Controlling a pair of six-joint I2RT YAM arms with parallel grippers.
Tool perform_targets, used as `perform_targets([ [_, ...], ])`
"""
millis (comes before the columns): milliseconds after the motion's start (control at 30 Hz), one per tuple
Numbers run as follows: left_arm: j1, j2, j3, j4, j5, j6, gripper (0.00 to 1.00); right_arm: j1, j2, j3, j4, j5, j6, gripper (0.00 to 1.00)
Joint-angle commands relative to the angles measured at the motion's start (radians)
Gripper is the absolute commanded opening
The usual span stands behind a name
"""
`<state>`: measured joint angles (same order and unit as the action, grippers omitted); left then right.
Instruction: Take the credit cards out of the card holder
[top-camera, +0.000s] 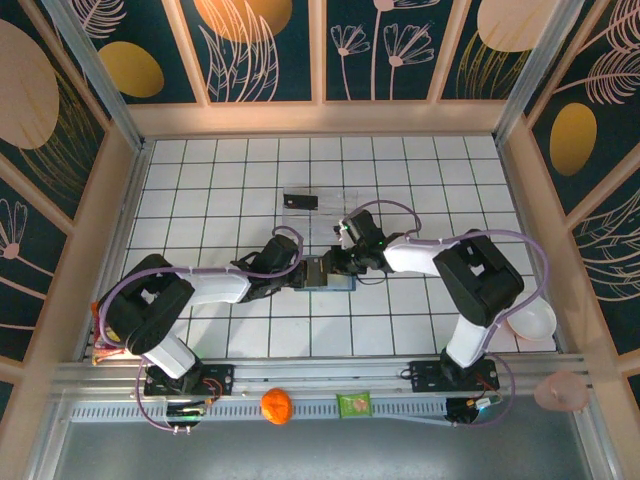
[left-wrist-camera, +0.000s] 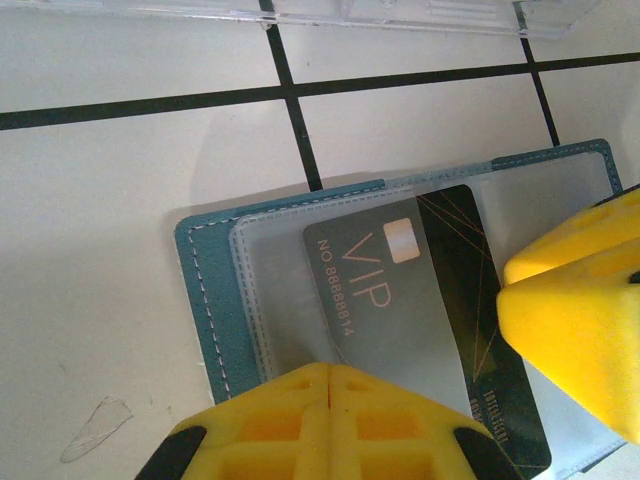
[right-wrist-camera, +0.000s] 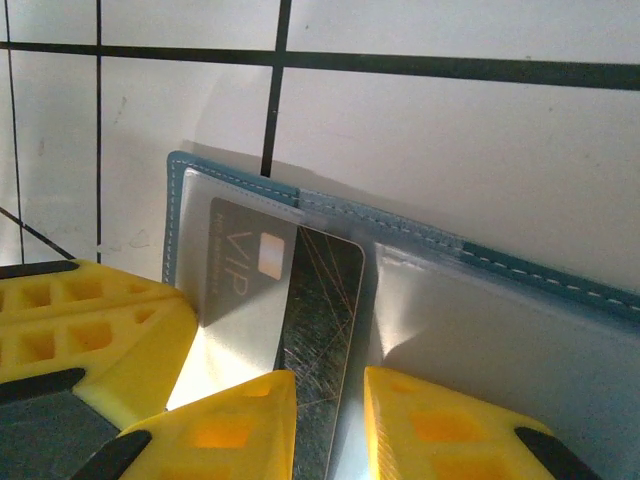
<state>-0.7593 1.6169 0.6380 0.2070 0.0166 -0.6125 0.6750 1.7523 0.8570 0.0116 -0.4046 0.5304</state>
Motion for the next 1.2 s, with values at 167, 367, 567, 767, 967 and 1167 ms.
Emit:
perform_targets([
  [167,0.003,0.051,-0.011,-0.022,0.031,0.015,0.00,0.005,0.031,-0.009,0.069,-0.076,0.016,0.25],
  [367,0.003,0.055,-0.010,-0.026,0.033,0.017,0.00,0.004,0.047,-0.020,0.075,-0.066,0.026,0.11],
  [567,0.008,0.034,-0.024,-0.034,0.017,0.013,0.00,-0.019,0.000,-0.079,0.076,0.000,0.049,0.02],
  [767,0.014,0.032,-0.032,-0.029,0.022,0.011,0.00,-0.045,-0.067,-0.143,0.076,0.029,0.057,0.01],
  [967,0.020,0.034,-0.027,-0.029,0.027,0.019,0.00,-0.064,-0.138,-0.163,0.044,0.044,0.039,0.00],
  [1167,0.022,0.028,-0.016,-0.025,0.037,0.023,0.00,-0.070,-0.207,-0.145,0.013,0.034,-0.039,0.00],
])
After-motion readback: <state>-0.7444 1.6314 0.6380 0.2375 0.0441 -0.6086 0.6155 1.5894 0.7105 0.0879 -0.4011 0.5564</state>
